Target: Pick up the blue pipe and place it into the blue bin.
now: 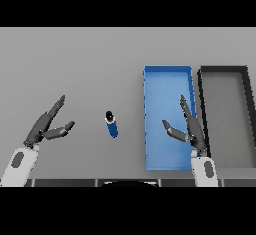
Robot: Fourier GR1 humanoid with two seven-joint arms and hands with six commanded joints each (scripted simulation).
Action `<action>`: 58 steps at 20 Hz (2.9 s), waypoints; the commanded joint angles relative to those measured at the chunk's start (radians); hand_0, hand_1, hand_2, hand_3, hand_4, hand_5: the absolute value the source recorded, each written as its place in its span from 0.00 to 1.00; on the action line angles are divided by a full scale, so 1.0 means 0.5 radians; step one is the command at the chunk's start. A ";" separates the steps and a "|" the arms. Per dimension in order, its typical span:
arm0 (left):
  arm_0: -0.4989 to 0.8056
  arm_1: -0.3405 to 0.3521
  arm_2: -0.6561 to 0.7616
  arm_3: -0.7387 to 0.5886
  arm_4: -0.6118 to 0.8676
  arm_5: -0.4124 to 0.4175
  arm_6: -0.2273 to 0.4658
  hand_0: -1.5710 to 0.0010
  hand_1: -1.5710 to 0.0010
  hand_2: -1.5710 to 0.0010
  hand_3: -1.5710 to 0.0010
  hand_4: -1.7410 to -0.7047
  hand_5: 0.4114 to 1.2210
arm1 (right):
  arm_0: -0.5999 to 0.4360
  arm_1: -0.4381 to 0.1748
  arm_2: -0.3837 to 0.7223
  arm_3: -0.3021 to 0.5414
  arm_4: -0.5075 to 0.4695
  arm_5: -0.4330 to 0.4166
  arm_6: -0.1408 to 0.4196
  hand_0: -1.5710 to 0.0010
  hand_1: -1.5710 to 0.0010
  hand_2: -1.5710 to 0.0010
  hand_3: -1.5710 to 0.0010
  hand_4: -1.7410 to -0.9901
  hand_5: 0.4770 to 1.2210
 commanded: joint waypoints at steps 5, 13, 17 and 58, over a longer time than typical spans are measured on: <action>0.017 0.055 -0.161 -0.164 -0.014 -0.171 0.144 1.00 1.00 1.00 1.00 0.66 0.13 | -0.001 -0.015 -0.009 0.004 -0.011 0.016 -0.091 1.00 1.00 1.00 1.00 0.68 0.17; -0.038 -0.148 -0.433 -0.208 -0.167 -0.228 0.238 1.00 1.00 1.00 1.00 0.61 0.04 | -0.005 -0.009 -0.011 -0.012 -0.025 0.020 -0.073 1.00 1.00 1.00 1.00 0.64 0.19; -0.148 -0.293 -0.501 -0.092 -0.219 -0.232 0.275 1.00 1.00 1.00 1.00 0.60 0.04 | 0.025 0.007 -0.012 -0.020 -0.025 0.010 -0.072 1.00 1.00 1.00 1.00 0.63 0.19; -0.555 -0.909 -0.630 -0.081 -0.153 -0.123 0.225 0.00 0.00 0.00 0.08 0.01 1.00 | 0.086 0.007 -0.011 -0.039 0.004 0.001 -0.095 1.00 1.00 1.00 1.00 0.74 0.20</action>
